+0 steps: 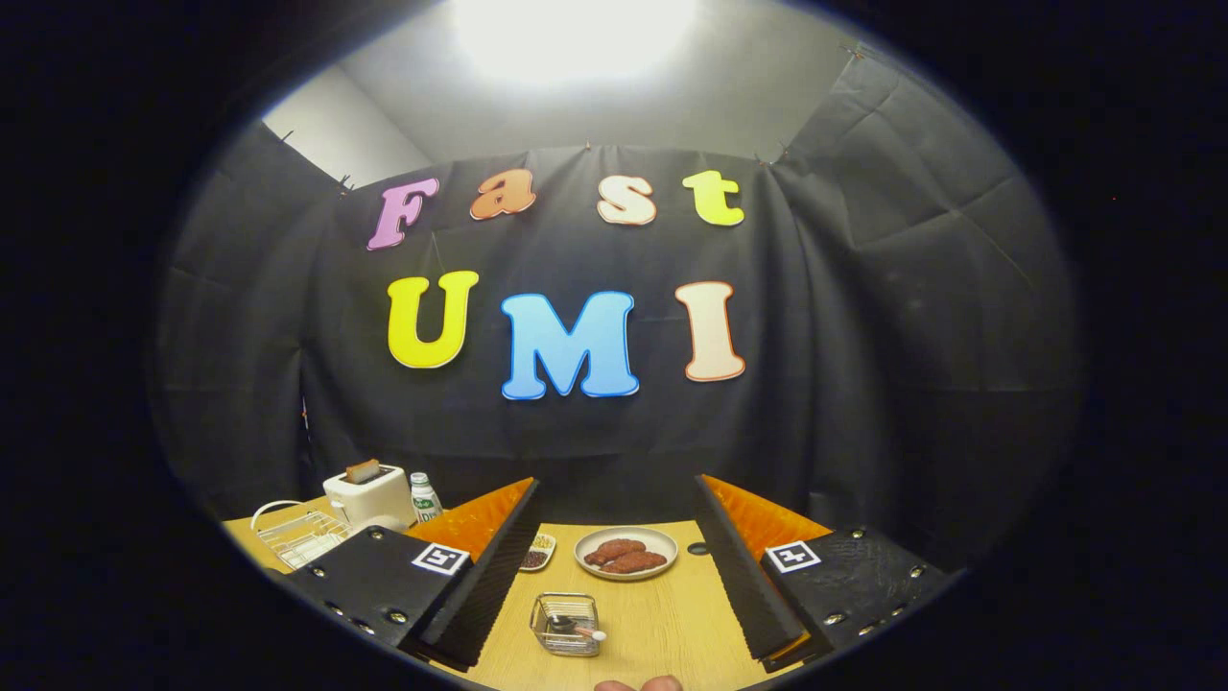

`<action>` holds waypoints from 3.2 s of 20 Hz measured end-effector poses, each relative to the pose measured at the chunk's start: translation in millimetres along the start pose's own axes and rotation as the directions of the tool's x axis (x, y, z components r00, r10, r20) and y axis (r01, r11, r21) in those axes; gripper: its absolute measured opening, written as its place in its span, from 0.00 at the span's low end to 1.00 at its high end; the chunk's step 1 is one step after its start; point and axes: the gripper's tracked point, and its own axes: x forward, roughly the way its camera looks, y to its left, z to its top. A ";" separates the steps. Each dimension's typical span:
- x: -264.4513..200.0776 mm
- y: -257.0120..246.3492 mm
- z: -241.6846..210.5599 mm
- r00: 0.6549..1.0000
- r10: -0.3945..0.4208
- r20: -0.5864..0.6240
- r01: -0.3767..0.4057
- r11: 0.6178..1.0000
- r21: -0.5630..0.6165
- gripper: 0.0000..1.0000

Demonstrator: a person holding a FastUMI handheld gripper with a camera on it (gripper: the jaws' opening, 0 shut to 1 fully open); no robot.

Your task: Take the plate from the dish rack, then take the spoon from the basket and place it into the plate.

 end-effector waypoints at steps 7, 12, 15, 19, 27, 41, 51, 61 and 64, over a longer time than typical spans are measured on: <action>7.0 57.0 13.2 0.997 0.066 -0.035 -0.066 0.998 -0.005 0.97; 13.5 104.2 5.6 0.988 0.117 -0.099 -0.117 0.993 0.011 0.97; 20.7 143.8 -6.0 0.963 0.189 -0.193 -0.184 0.982 0.045 0.97; 30.4 185.2 -42.2 0.885 0.245 -0.396 -0.223 0.970 0.102 0.97; 33.2 233.7 -123.3 0.659 0.276 -0.700 -0.212 0.961 0.179 0.98; 47.3 280.9 -197.8 0.407 0.170 -0.897 -0.174 0.979 0.107 0.99; 37.9 269.3 -217.0 0.279 0.045 -0.959 -0.032 0.999 0.038 0.28; 33.6 270.5 -200.0 0.296 -0.093 -0.951 0.015 0.996 -0.093 0.28; 36.7 276.2 -193.1 0.334 -0.145 -0.931 -0.023 0.987 -0.162 0.28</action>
